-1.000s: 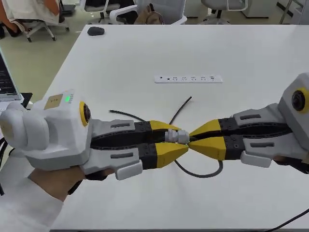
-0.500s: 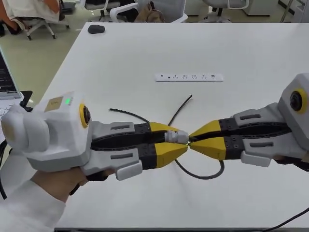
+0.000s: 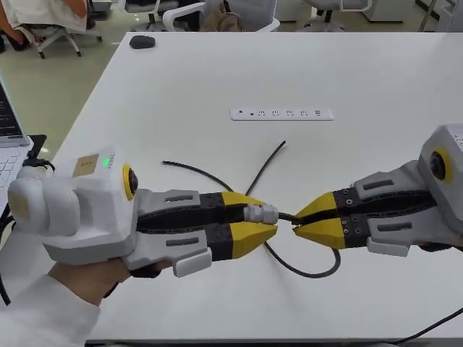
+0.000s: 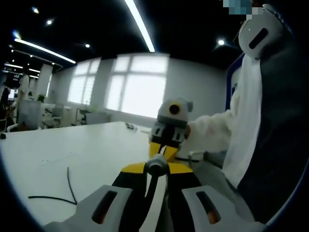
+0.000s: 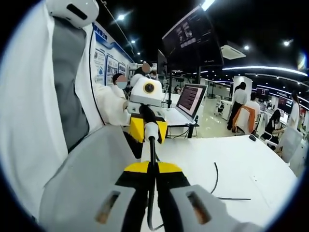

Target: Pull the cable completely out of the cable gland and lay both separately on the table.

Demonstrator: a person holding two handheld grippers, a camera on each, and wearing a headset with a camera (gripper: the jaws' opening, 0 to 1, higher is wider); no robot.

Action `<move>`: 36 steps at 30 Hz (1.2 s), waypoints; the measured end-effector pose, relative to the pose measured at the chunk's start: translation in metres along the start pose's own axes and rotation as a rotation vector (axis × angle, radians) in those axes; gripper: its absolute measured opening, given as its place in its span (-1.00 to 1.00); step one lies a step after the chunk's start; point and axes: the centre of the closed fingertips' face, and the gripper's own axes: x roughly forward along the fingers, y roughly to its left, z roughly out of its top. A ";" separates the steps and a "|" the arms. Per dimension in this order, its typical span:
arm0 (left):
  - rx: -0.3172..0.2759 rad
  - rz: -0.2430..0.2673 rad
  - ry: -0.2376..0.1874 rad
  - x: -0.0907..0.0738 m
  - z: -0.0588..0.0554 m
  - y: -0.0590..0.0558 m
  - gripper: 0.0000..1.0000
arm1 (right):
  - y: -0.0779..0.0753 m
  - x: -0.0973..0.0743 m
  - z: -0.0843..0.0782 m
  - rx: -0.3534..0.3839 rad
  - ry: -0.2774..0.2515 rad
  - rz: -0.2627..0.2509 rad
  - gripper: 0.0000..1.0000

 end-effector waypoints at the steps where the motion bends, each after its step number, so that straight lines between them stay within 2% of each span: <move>1: -0.006 0.004 -0.004 -0.002 0.000 0.001 -0.67 | -0.001 -0.002 -0.003 0.004 0.004 -0.005 -0.97; 6: -0.010 0.016 -0.024 -0.008 0.004 0.003 -0.67 | -0.004 -0.009 -0.023 -0.010 0.076 -0.024 -0.97; 12: -0.020 0.033 -0.049 -0.015 0.009 0.006 -0.67 | -0.009 -0.020 -0.046 0.012 0.132 -0.058 -0.97; 21: -0.025 0.029 -0.042 -0.011 0.006 0.002 -0.67 | -0.009 -0.021 -0.053 0.022 0.147 -0.071 -0.96; 24: -0.025 0.031 -0.042 -0.010 0.006 0.002 -0.67 | -0.006 -0.020 -0.054 0.067 0.147 -0.053 -0.95; 27: -0.030 0.036 -0.051 -0.010 0.007 0.003 -0.67 | -0.008 -0.020 -0.052 0.052 0.134 -0.064 -0.89; 31: -0.036 0.041 -0.053 -0.010 0.006 0.004 -0.67 | -0.009 -0.018 -0.035 0.081 0.084 -0.061 -0.70; 35: -0.036 0.038 -0.047 -0.009 0.005 0.003 -0.67 | -0.009 -0.012 -0.009 0.088 0.011 -0.050 -0.62; 36: -0.038 0.037 -0.044 -0.007 0.004 0.003 -0.67 | -0.008 -0.009 0.004 0.089 -0.035 -0.038 -0.61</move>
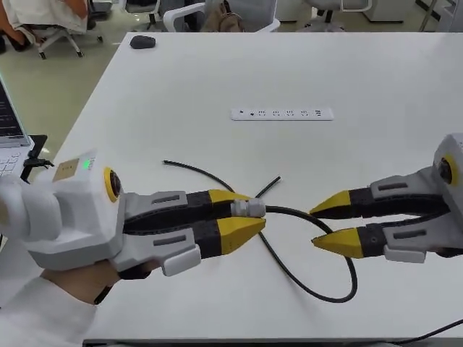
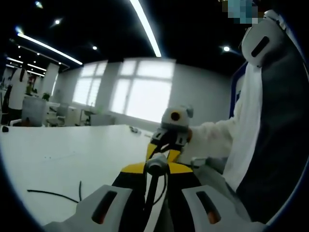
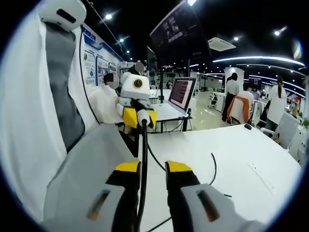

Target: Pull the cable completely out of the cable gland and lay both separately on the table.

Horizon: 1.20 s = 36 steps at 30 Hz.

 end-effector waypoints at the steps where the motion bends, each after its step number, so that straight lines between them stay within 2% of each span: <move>1: -0.002 -0.001 0.000 0.001 0.000 0.000 -0.67 | 0.001 0.002 0.007 0.001 -0.024 0.006 -0.61; 4: -0.003 -0.001 -0.001 0.002 0.000 0.000 -0.67 | 0.001 0.006 0.022 0.004 -0.067 0.017 -0.63; 8: -0.008 -0.003 -0.002 0.004 0.000 -0.001 -0.67 | 0.004 0.014 0.028 -0.016 -0.072 0.034 -0.67; 16: -0.013 -0.011 -0.007 0.006 0.000 -0.003 -0.66 | 0.008 0.020 0.026 -0.015 -0.073 0.057 -0.83; 19: -0.016 -0.010 -0.006 0.007 0.000 -0.003 -0.66 | 0.010 0.021 0.025 -0.020 -0.066 0.070 -0.95; 36: -0.020 -0.008 -0.008 0.008 -0.001 -0.002 -0.66 | 0.008 0.021 0.021 -0.047 -0.056 0.065 -0.95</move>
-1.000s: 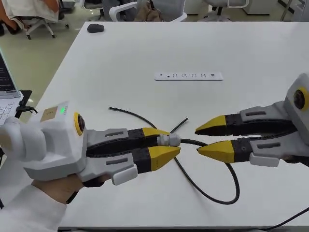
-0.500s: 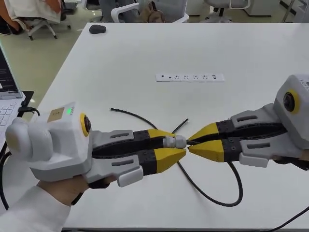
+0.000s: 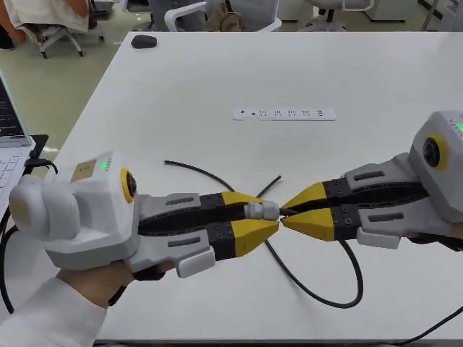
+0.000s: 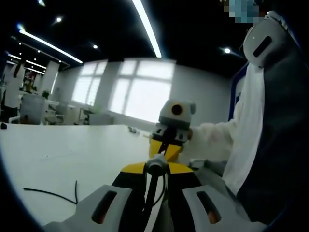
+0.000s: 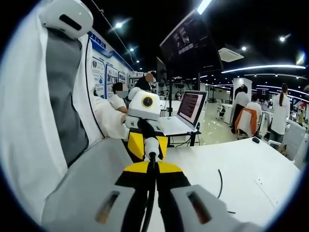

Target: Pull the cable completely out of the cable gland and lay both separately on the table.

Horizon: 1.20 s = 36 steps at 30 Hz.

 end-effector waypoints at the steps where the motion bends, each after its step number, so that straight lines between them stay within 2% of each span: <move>1: 0.001 0.001 0.000 0.000 0.000 0.000 -0.66 | 0.000 0.000 0.000 0.000 0.000 0.000 -0.95; 10: 0.003 0.015 -0.011 -0.004 0.002 0.004 -0.67 | -0.004 -0.006 -0.006 0.005 0.016 -0.011 -0.96; 36: 0.009 0.017 0.010 -0.004 -0.001 0.006 -0.66 | -0.006 -0.027 -0.038 0.049 0.079 -0.039 -0.96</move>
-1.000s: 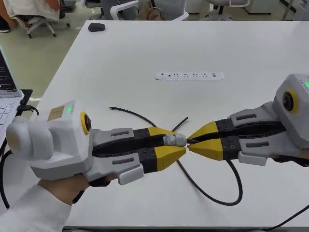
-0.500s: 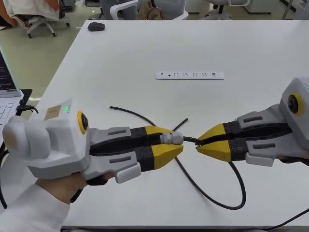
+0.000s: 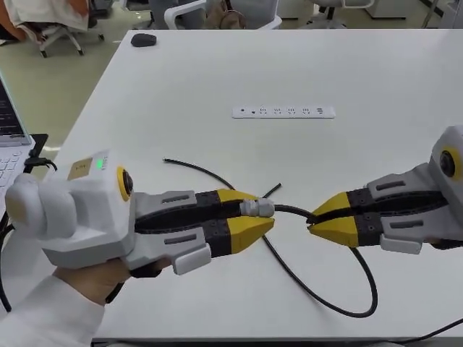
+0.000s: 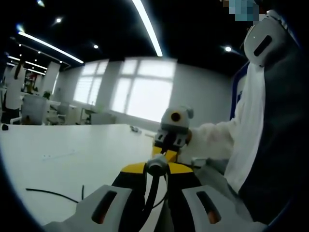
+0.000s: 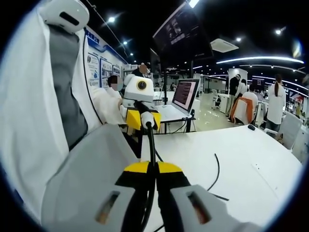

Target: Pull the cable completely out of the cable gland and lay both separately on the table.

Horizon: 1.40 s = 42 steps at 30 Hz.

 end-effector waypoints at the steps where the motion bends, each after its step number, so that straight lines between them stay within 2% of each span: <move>1: 0.000 0.001 -0.001 0.000 0.000 0.000 -0.66 | 0.000 -0.001 -0.001 0.001 0.002 -0.002 -0.96; 16: 0.009 -0.010 0.036 0.003 -0.008 -0.004 -0.66 | 0.001 -0.004 -0.017 0.023 0.026 0.002 -0.96; 18: 0.005 -0.007 0.029 0.002 -0.007 -0.003 -0.66 | 0.000 -0.005 -0.024 0.018 0.057 -0.005 -0.96; 27: -0.001 0.000 0.020 -0.001 -0.005 -0.001 -0.66 | -0.005 -0.013 -0.035 0.040 0.080 -0.036 -0.96; 32: -0.004 0.000 0.031 0.000 -0.007 -0.001 -0.66 | -0.006 -0.013 -0.038 0.040 0.087 -0.044 -0.95; 35: -0.017 0.005 0.051 0.000 -0.009 0.000 -0.66 | -0.007 -0.013 -0.039 0.036 0.100 -0.048 -0.95; 39: -0.030 0.010 0.049 0.001 -0.008 0.002 -0.66 | -0.006 -0.015 -0.037 0.050 0.110 -0.040 -0.95; 42: -0.031 0.011 0.047 0.001 -0.007 0.002 -0.66 | -0.009 -0.015 -0.032 0.037 0.111 -0.060 -0.81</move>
